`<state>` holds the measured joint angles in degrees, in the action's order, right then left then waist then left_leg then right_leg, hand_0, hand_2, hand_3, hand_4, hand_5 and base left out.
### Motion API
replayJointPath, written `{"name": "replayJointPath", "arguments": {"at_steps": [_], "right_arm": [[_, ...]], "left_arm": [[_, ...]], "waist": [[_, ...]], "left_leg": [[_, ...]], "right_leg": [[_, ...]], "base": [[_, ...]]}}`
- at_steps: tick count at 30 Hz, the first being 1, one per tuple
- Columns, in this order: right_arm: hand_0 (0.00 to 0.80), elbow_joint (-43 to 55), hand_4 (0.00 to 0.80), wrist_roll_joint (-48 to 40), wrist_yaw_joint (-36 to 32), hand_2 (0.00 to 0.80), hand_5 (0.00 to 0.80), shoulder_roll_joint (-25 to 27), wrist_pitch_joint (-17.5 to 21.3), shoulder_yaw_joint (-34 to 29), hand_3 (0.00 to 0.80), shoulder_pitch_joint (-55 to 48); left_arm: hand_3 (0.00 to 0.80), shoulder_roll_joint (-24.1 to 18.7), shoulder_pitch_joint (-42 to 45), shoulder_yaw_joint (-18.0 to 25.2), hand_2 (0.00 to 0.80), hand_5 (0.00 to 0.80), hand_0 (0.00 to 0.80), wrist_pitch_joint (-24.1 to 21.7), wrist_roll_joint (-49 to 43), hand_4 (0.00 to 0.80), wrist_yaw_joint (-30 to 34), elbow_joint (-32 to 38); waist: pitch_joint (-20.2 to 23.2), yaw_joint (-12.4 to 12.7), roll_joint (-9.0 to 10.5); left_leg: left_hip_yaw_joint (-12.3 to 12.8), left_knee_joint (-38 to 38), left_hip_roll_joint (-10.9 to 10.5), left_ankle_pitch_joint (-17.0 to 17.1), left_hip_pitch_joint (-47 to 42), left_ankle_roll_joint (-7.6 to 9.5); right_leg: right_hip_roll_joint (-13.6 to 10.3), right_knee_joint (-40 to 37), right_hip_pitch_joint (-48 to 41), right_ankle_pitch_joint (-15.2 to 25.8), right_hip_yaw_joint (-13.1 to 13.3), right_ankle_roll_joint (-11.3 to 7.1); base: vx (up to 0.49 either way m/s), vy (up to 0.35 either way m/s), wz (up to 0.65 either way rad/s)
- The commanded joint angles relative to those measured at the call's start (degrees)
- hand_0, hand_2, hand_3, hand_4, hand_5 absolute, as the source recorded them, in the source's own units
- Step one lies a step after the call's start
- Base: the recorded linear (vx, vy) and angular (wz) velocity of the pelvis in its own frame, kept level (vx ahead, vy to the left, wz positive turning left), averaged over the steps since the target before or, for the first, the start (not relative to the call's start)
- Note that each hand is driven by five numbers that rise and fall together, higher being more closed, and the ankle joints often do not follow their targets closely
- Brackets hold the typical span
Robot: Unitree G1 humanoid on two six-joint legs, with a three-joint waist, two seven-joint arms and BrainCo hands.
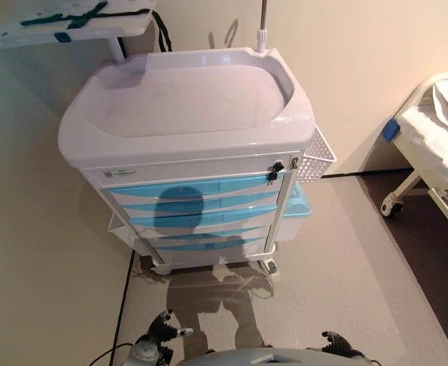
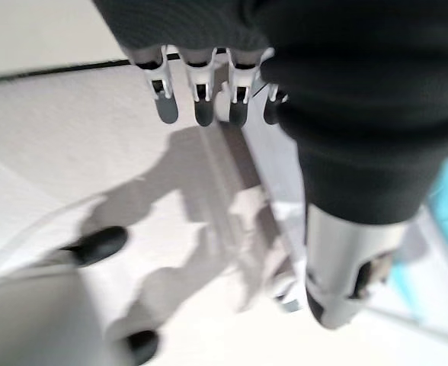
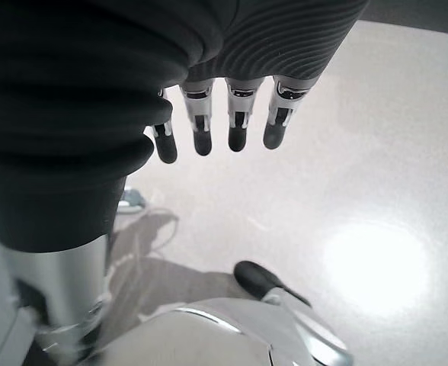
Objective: Open the drawer and pick up the medicine
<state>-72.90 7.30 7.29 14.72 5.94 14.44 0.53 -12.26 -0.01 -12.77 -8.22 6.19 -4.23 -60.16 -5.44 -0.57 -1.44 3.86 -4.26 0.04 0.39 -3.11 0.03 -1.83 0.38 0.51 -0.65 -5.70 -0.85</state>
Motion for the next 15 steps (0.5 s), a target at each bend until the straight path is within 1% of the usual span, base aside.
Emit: {"name": "replayJointPath", "arguments": {"at_steps": [1, 3, 4, 5, 6, 7, 9, 10, 12, 15], "right_arm": [[0.000, 0.9, 0.000, -0.2, 1.1, 0.000, 0.000, 0.4, 1.5, 2.7, 0.000, 2.9], [0.000, 2.0, 0.000, -0.8, 1.3, 0.000, 0.000, 0.5, 1.6, 3.2, 0.000, 3.9], [0.000, 2.0, 0.000, -0.8, 1.3, 0.000, 0.000, 0.5, 1.6, 3.2, 0.000, 4.0], [0.000, 2.3, 0.000, -1.1, 1.6, 0.000, 0.000, 0.7, 1.6, 3.4, 0.000, 4.6], [0.000, 2.8, 0.000, -1.8, 2.1, 0.000, 0.000, 0.9, 1.6, 3.6, 0.000, 5.6], [0.000, 3.4, 0.000, -2.2, 2.3, 0.000, 0.000, 1.1, 1.5, 3.7, 0.000, 6.3], [0.000, 3.9, 0.000, -2.5, 2.6, 0.000, 0.000, 1.5, 1.4, 4.1, 0.000, 7.1], [0.000, 4.5, 0.000, -2.9, 3.0, 0.000, 0.000, 2.0, 1.5, 4.5, 0.000, 8.0], [0.000, 4.6, 0.000, -3.2, 3.1, 0.000, 0.000, 2.0, 1.5, 4.4, 0.000, 8.4], [0.000, 5.7, 0.000, -4.1, 3.5, 0.000, 0.000, 2.6, 1.6, 4.3, 0.000, 9.3]], "left_arm": [[0.000, 1.1, -5.1, 2.9, 0.000, 0.000, 0.000, -4.6, 11.2, 0.000, -0.9, 5.6], [0.000, 1.5, -6.4, 3.5, 0.000, 0.000, 0.000, -5.5, 15.9, 0.000, -1.0, 8.7], [0.000, 1.5, -6.5, 3.5, 0.000, 0.000, 0.000, -5.5, 15.9, 0.000, -1.0, 8.7], [0.000, 1.8, -7.1, 3.6, 0.000, 0.000, 0.000, -5.9, 19.3, 0.000, -0.5, 10.9], [0.000, 2.6, -8.7, 4.0, 0.000, 0.000, 0.000, -6.3, 24.8, 0.000, -0.4, 13.5], [0.000, 3.1, -9.3, 4.2, 0.000, 0.000, 0.000, -6.7, 27.9, 0.000, 0.0, 15.8], [0.000, 3.7, -10.4, 4.3, 0.000, 0.000, 0.000, -7.0, 31.8, 0.000, 0.6, 17.8], [0.000, 3.9, -11.7, 4.4, 0.000, 0.000, 0.000, -7.6, 35.0, 0.000, 0.2, 19.9], [0.000, 4.0, -12.4, 4.6, 0.000, 0.000, 0.000, -7.9, 35.9, 0.000, -0.2, 20.9], [0.000, 4.5, -13.9, 4.9, 0.000, 0.000, 0.000, -8.6, 40.3, 0.000, 0.1, 24.9]], "waist": [[-2.7, 0.4, 1.83], [-4.4, 0.5, 1.96], [-4.3, 0.5, 1.97], [-5.2, 0.5, 2.09], [-6.4, 0.5, 2.28], [-7.0, 0.5, 2.37], [-7.3, 0.6, 2.48], [-7.6, 0.5, 2.69], [-7.5, 0.4, 2.76], [-7.8, 0.2, 2.94]], "left_leg": [[0.2, 3.0, -4.5, -0.4, 5.3, 2.49], [0.3, 5.5, -4.6, -0.6, 8.5, 2.64], [0.3, 5.6, -4.6, -0.6, 8.6, 2.65], [0.4, 7.3, -4.8, -0.9, 10.4, 2.77], [0.6, 10.1, -5.0, -1.5, 13.7, 2.92], [0.6, 11.1, -5.0, -1.7, 15.1, 2.97], [0.8, 12.7, -4.8, -2.2, 17.7, 3.07], [0.9, 14.9, -4.7, -2.7, 20.7, 3.23], [1.0, 15.8, -4.6, -2.8, 22.2, 3.34], [0.9, 18.7, -4.6, -3.4, 26.3, 3.53]], "right_leg": [[-3.1, 8.9, 7.0, 0.8, -0.5, -3.72], [-3.5, 10.1, 9.4, 0.9, -0.4, -3.59], [-3.5, 10.2, 9.6, 0.9, -0.4, -3.59], [-3.7, 10.9, 11.0, 1.0, -0.2, -3.48], [-3.8, 11.9, 13.5, 1.3, 0.2, -3.24], [-3.9, 12.4, 14.6, 1.4, 0.5, -3.17], [-3.8, 13.3, 16.9, 1.4, 0.8, -2.97], [-3.8, 14.7, 19.5, 1.3, 1.2, -2.69], [-3.8, 15.3, 20.8, 1.0, 1.3, -2.53], [-3.8, 18.0, 24.5, 0.2, 1.5, -2.14]], "base": [[-0.176, 0.045, 0.04], [-0.151, 0.032, 0.03], [-0.112, 0.024, 0.03], [-0.142, 0.018, 0.08], [-0.185, 0.025, 0.07], [-0.167, 0.013, 0.06], [-0.110, 0.006, 0.04], [-0.082, 0.004, 0.01], [-0.055, -0.004, -0.08], [-0.055, -0.006, -0.01]]}}
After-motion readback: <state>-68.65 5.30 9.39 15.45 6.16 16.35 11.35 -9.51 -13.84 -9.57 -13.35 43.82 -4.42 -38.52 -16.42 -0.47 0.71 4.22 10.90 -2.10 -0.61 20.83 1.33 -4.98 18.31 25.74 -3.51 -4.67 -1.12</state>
